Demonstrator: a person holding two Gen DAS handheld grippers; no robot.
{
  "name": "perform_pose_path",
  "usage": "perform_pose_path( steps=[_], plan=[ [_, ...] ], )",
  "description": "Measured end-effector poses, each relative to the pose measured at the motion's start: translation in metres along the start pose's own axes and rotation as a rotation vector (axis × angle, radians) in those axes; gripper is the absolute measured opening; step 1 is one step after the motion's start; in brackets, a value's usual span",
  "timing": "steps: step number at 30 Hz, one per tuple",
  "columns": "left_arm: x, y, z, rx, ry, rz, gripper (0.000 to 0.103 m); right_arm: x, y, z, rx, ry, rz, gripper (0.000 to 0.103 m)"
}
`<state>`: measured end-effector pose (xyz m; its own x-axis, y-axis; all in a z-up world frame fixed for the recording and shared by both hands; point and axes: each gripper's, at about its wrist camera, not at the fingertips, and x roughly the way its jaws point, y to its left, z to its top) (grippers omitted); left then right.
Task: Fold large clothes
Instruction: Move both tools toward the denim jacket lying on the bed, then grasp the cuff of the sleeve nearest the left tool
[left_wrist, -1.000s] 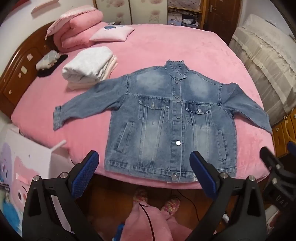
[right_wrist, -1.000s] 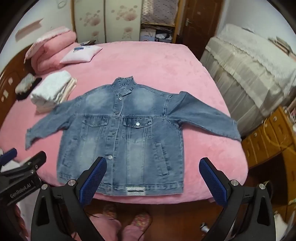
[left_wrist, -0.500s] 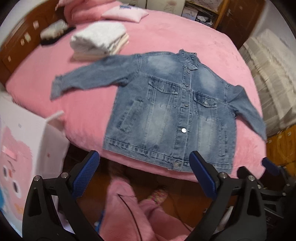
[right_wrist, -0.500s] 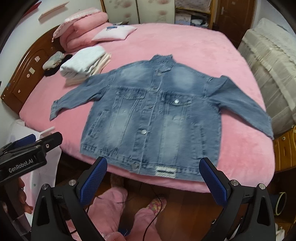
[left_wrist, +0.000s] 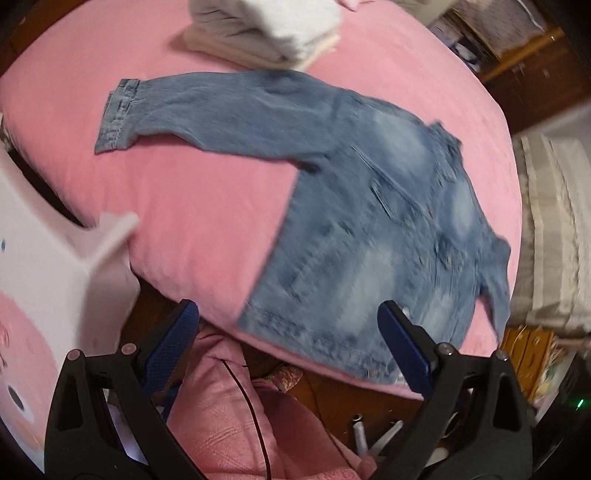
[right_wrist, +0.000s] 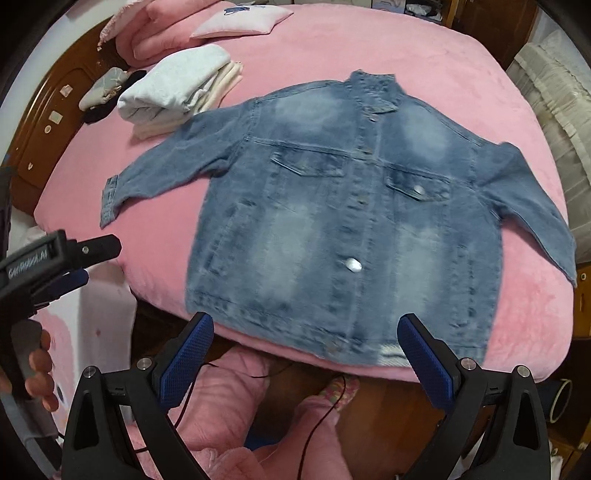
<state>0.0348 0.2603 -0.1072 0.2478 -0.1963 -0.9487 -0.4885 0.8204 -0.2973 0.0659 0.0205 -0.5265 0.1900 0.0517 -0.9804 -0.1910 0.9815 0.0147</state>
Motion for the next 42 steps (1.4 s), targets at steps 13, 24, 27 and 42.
perform_pose_path(
  steps=[13,24,27,42],
  plan=[
    [0.078,0.167,0.163,-0.552,0.144,-0.021,0.087,0.032,0.202,0.114,-0.139,-0.046,-0.028,0.101],
    [0.145,0.261,0.180,-1.021,-0.010,0.013,0.058,0.041,0.249,0.119,-0.057,0.026,0.199,0.101],
    [0.158,0.270,0.172,-1.112,-0.091,0.024,0.054,0.078,0.228,0.114,-0.017,0.037,0.173,0.101],
    [0.178,0.258,0.175,-1.090,-0.435,-0.067,0.012,0.178,0.149,0.075,0.070,0.083,0.100,0.101]
  ],
)
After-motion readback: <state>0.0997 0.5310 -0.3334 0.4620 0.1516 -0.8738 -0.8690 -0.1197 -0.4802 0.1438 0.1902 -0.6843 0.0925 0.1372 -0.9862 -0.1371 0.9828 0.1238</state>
